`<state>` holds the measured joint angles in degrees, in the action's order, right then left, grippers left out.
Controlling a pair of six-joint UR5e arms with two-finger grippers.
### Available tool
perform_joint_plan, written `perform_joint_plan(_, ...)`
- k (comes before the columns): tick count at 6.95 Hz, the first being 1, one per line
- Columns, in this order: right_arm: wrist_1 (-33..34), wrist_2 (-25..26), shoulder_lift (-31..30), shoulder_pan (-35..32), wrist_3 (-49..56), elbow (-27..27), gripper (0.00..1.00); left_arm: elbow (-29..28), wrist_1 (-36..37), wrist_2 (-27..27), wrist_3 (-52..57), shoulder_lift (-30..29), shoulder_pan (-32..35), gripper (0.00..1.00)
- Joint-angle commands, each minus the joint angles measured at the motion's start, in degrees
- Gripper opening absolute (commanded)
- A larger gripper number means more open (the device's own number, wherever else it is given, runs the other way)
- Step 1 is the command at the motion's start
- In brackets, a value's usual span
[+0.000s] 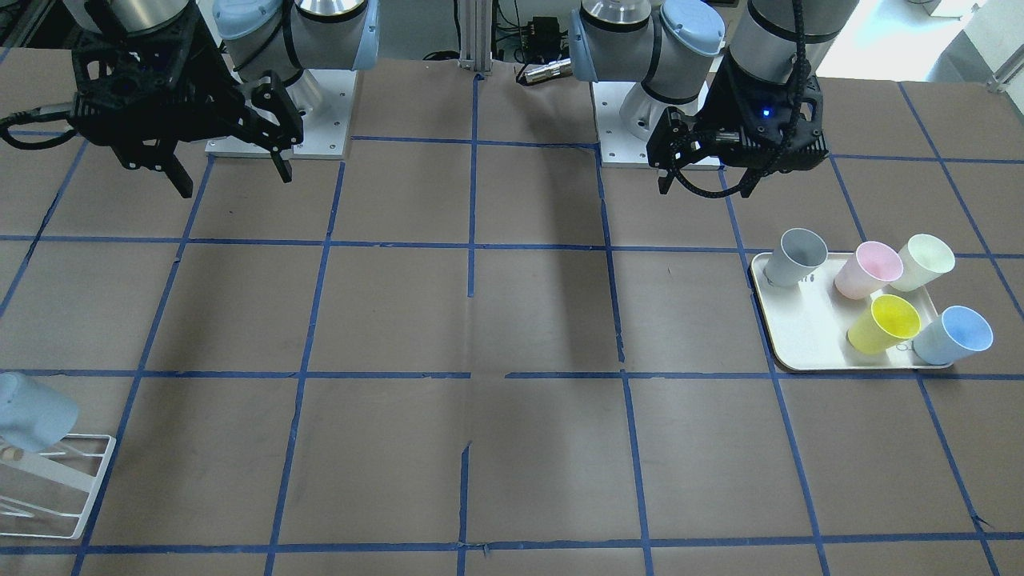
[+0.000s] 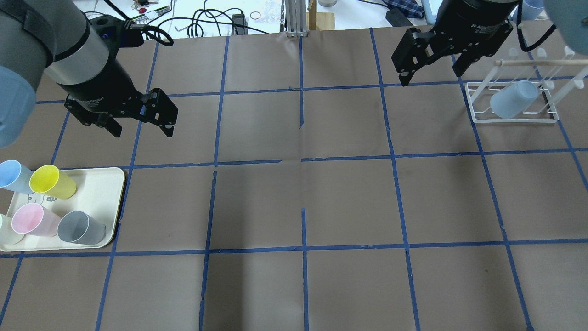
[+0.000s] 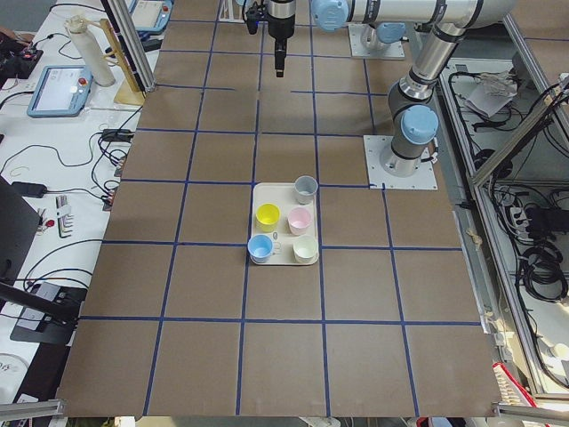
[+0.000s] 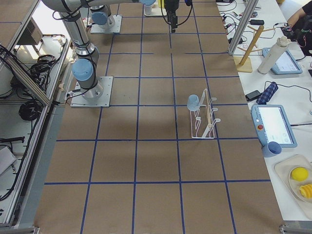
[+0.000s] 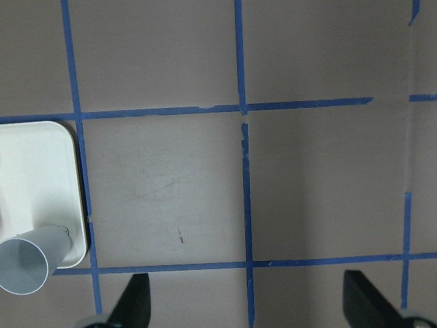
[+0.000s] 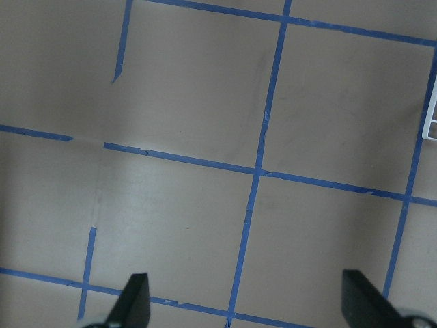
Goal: Transfer IKEA cup to right arm and place on rack
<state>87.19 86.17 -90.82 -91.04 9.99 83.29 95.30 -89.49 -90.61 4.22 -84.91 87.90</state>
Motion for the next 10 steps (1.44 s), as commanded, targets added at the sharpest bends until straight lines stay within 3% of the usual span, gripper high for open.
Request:
perform_joint_plan(1, -0.27, 0.48, -3.22, 0.33, 0.21, 1.25, 1.0, 0.06, 0.19, 0.08, 0.09, 0.01, 0.08, 1.0)
perform_joint_plan(4, -0.26, -0.2, -2.61, -0.01, -0.4, 3.81, 1.0, 0.15, 1.41, 0.17, 0.09, -0.43, -0.01, 1.0)
perform_joint_plan(8, -0.27, 0.84, 2.12, -0.37, -2.6, -1.63, 1.0, 0.33, 1.6, 0.35, 0.08, -0.78, -0.1, 1.0)
perform_joint_plan(10, -0.35, 1.02, 2.31, -0.28, -2.6, -1.73, 1.0, 0.33, 1.6, 0.52, 0.09, -0.87, -0.1, 1.0)
